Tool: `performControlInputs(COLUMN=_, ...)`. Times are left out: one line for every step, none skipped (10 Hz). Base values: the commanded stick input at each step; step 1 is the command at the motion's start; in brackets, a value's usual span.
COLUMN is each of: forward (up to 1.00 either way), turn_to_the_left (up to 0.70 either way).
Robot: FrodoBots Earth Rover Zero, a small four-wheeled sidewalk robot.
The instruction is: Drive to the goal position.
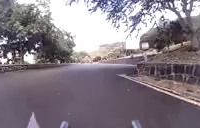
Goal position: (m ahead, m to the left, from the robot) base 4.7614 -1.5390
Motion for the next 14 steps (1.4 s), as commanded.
performControlInputs(forward=0.5, turn_to_the_left=0.0)
performControlInputs(forward=0.5, turn_to_the_left=0.0)
performControlInputs(forward=0.5, turn_to_the_left=0.0)
performControlInputs(forward=0.5, turn_to_the_left=0.0)
performControlInputs(forward=0.5, turn_to_the_left=0.0)
performControlInputs(forward=0.5, turn_to_the_left=0.0)
performControlInputs(forward=0.5, turn_to_the_left=0.0)
performControlInputs(forward=0.5, turn_to_the_left=0.0)
performControlInputs(forward=0.5, turn_to_the_left=0.0)
performControlInputs(forward=0.5, turn_to_the_left=0.0)
performControlInputs(forward=0.5, turn_to_the_left=0.0)
performControlInputs(forward=0.5, turn_to_the_left=0.0)
performControlInputs(forward=0.5, turn_to_the_left=0.0)
performControlInputs(forward=0.5, turn_to_the_left=0.0)
